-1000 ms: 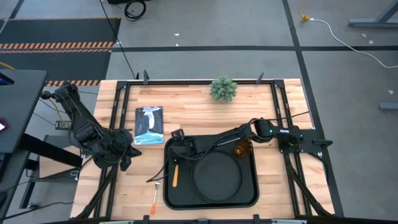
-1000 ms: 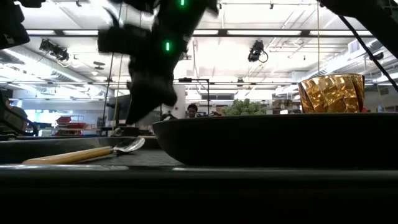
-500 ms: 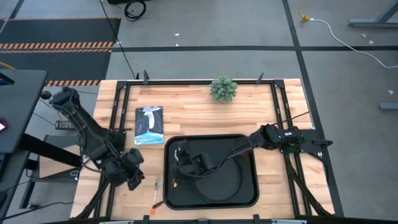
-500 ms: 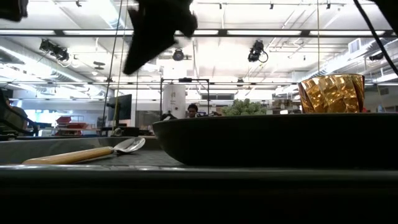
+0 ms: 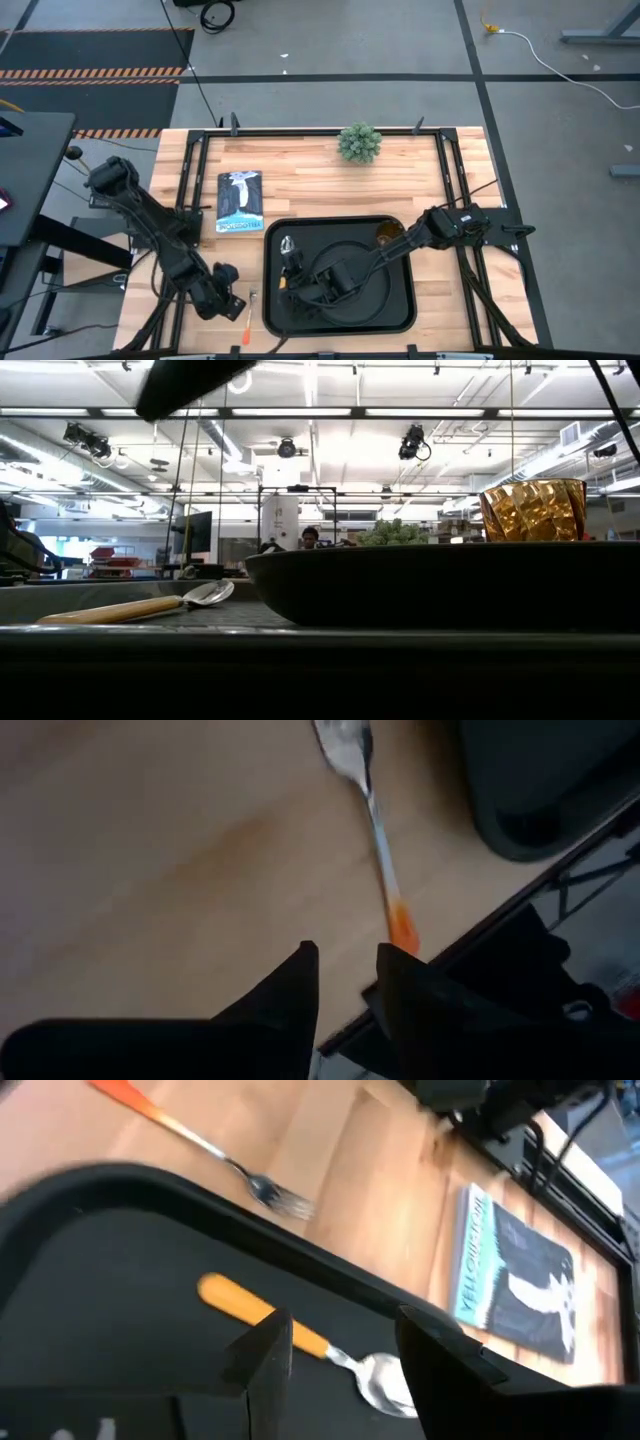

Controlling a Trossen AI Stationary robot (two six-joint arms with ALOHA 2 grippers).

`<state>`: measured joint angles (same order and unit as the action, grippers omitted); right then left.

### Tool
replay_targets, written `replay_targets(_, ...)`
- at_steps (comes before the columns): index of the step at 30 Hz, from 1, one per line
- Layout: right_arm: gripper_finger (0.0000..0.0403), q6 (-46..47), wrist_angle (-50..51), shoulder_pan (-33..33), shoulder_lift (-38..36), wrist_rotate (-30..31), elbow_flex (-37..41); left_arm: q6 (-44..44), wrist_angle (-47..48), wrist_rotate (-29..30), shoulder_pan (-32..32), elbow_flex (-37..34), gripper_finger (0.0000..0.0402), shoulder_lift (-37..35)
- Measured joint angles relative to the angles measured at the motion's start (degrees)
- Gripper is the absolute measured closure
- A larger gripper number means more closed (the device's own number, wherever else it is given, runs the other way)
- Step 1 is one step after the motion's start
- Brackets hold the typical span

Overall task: Pick and place plate/cup/fork/spoon on tray
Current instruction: Put the orange fork on the black tray

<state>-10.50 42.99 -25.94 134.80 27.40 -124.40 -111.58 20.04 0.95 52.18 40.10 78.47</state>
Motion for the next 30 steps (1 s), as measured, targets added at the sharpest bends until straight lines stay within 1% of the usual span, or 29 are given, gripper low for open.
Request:
replay_targets(3,0.0218,0.13,-0.01,-0.89,0.00,-0.37,0.00,-0.61,-2.18,-1.35,0.27,1.56,0.0292,2.90)
replay_targets(6,0.0218,0.24,0.75,-1.39,0.02,-0.06,0.00,1.07,-0.23,0.18,0.76,6.87,0.0292,5.26)
replay_targets(8,0.0218,0.26,0.57,-1.41,0.02,-0.04,0.30,3.10,5.13,4.07,0.93,11.81,0.0292,7.12)
replay_targets(12,0.0218,-0.25,0.49,-1.21,0.17,-0.04,1.26,11.48,15.93,13.54,2.29,21.65,0.0292,11.29)
replay_targets(15,0.0218,-0.19,-0.29,-0.80,0.17,-0.17,1.27,16.38,21.44,16.70,3.37,25.89,0.0292,14.49)
replay_targets(19,0.0218,-0.38,-1.14,-0.65,0.17,-0.33,1.27,16.62,22.46,16.71,4.45,26.33,0.0279,17.67)
replay_targets(23,0.0218,-0.92,-1.95,-0.94,0.17,-0.54,1.25,15.94,22.76,16.20,5.78,24.49,0.0241,19.83)
replay_targets(27,0.0218,-1.18,-2.41,-0.86,0.17,-2.40,1.25,15.97,24.31,16.76,6.75,22.59,0.0211,19.62)
replay_targets(30,0.0218,-1.73,-3.23,-0.85,0.17,-3.36,1.25,16.29,26.63,18.74,6.71,21.23,0.0206,18.41)
